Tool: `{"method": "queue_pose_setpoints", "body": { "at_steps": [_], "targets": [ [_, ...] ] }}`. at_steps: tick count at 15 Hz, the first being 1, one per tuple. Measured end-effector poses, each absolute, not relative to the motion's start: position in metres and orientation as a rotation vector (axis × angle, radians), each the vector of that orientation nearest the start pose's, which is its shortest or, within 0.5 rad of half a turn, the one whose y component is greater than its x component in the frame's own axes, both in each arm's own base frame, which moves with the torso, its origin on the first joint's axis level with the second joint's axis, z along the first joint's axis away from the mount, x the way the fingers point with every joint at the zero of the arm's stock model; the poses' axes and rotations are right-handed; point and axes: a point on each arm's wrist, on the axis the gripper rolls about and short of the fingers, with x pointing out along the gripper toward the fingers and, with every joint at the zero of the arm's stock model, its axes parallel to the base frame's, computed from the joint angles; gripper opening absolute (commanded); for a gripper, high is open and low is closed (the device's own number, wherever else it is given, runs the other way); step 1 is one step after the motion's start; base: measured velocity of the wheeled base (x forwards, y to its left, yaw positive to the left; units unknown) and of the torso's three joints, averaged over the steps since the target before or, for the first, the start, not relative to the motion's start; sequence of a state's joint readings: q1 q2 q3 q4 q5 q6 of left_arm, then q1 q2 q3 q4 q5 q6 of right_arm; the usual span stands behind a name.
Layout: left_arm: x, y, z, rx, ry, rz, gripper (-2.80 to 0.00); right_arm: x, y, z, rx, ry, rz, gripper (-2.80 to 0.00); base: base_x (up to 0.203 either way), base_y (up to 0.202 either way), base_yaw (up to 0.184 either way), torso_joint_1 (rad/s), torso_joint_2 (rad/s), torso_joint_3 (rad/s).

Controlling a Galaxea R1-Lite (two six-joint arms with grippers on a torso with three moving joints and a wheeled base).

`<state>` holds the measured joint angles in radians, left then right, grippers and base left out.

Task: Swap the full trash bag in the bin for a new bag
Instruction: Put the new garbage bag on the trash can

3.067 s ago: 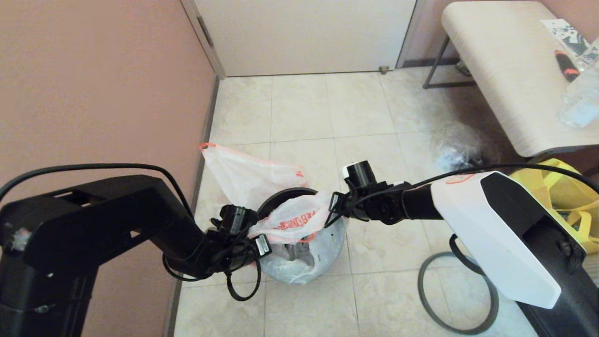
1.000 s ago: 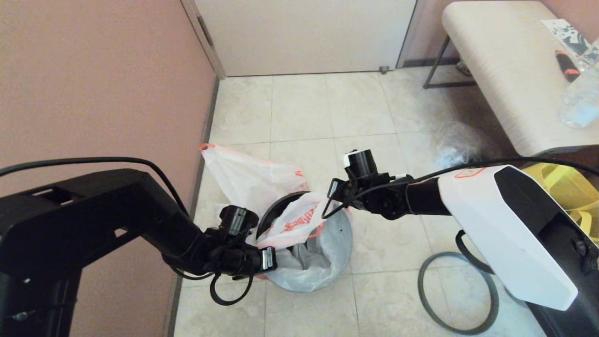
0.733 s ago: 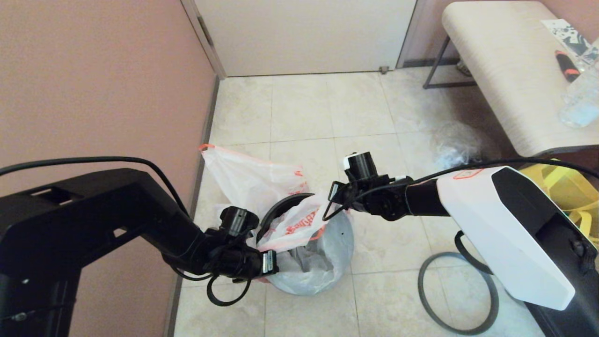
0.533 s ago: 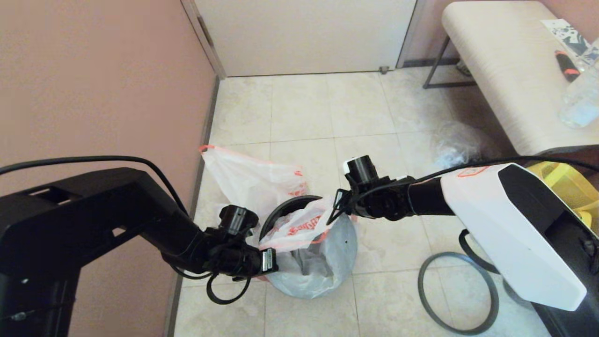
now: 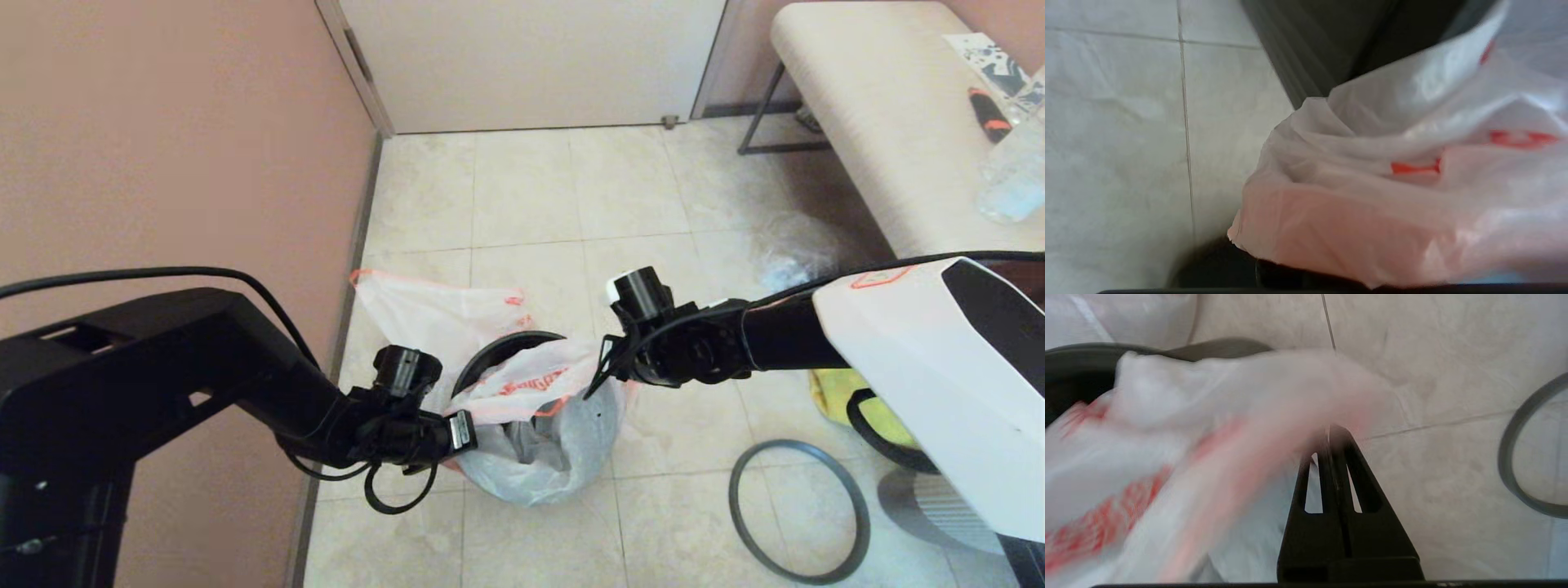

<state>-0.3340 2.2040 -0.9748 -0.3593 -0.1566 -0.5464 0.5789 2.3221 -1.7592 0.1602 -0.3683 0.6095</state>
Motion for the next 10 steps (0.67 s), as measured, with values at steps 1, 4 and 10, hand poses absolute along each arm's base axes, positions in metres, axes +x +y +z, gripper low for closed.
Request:
{"method": "queue_pose_setpoints", "body": {
  "at_steps": [1, 4, 10],
  "targets": [
    [0.351, -0.124, 0.026, -0.427, 0.969, -0.208, -2.80, 0.393, 0.248, 0.127, 0.255, 0.675, 0.000, -2.80, 0.000, 0.000, 0.000, 0.000, 0.00, 0.000],
    [0.349, -0.123, 0.032, -0.438, 0.958, -0.210, -2.80, 0.383, 0.248, 0.130, 0.247, 0.693, 0.014, -2.80, 0.000, 0.000, 0.000, 0.000, 0.00, 0.000],
    [0.348, -0.125, 0.033, -0.435, 0.958, -0.223, -2.80, 0.378, 0.265, 0.122, 0.271, 0.729, 0.127, -2.80, 0.000, 0.000, 0.000, 0.000, 0.00, 0.000]
  ]
}}
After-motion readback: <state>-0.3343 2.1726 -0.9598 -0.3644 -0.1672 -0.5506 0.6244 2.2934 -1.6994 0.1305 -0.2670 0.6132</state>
